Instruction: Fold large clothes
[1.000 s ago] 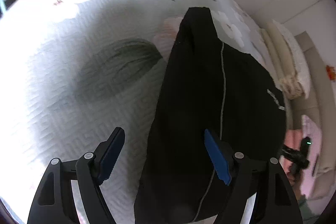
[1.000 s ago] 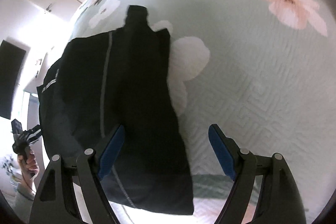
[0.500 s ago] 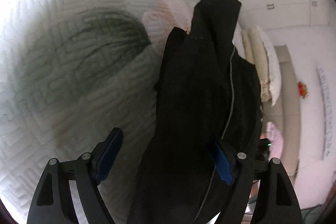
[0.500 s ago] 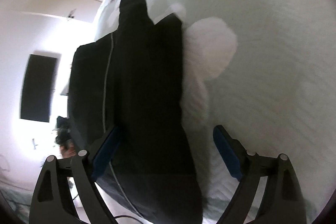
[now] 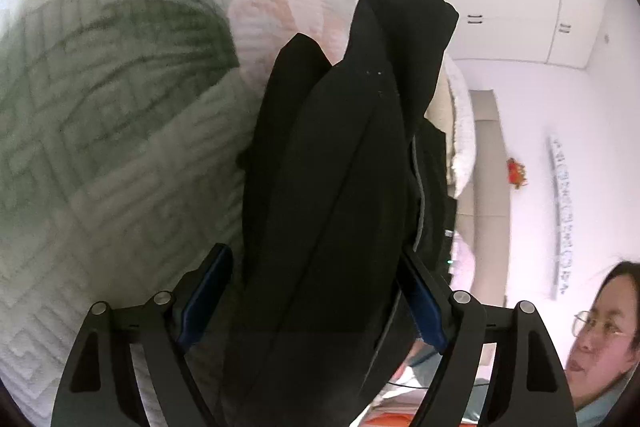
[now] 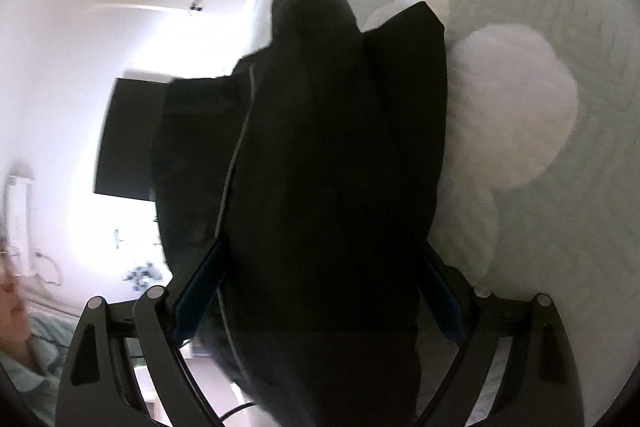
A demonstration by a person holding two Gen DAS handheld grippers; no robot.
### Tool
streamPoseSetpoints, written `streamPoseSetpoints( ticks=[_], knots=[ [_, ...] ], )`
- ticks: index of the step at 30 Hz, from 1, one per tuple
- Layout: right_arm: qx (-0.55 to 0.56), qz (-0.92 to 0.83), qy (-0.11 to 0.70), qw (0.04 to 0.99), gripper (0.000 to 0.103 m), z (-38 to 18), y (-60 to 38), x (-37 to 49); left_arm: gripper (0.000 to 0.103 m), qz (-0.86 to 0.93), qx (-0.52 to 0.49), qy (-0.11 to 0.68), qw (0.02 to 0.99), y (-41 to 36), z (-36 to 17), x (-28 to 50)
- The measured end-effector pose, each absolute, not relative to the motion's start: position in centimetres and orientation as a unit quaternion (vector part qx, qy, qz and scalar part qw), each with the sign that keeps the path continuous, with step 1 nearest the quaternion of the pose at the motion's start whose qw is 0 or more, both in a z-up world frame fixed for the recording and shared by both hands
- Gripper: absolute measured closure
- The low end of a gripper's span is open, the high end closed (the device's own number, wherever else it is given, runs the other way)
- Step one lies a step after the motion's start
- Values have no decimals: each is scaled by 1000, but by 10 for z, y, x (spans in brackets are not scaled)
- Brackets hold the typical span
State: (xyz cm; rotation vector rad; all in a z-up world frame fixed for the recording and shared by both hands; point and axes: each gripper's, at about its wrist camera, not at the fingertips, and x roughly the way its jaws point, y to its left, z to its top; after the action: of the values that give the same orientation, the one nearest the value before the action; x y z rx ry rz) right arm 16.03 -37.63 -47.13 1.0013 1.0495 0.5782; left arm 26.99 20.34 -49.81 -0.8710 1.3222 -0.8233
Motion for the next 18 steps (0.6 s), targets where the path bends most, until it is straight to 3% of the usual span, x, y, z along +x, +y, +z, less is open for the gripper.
streamPoseSetpoints(
  ticks=[5,7,12,14,15,16,17,18],
  knots=[
    [494,269,451,694,5,-474,-384,153,20,-363,-390,577,619,208,-502,264],
    [458,268,468,707,0,-469,-369,161,20,-364,-388,580,617,210,-503,262],
    [348,271,511,738,0,-461,-326,177,20,-369,-381,577,621,191,-505,258],
    [343,268,508,743,3,-461,-321,179,20,-368,-380,571,628,182,-504,257],
    [345,263,506,746,11,-461,-322,178,21,-363,-376,569,635,177,-502,257],
    [349,255,505,747,18,-461,-325,176,27,-352,-369,566,647,173,-499,255],
    [352,247,503,750,22,-459,-326,173,45,-340,-355,565,663,169,-494,251],
    [351,243,501,753,32,-458,-328,168,56,-331,-337,560,681,165,-487,245]
  ],
)
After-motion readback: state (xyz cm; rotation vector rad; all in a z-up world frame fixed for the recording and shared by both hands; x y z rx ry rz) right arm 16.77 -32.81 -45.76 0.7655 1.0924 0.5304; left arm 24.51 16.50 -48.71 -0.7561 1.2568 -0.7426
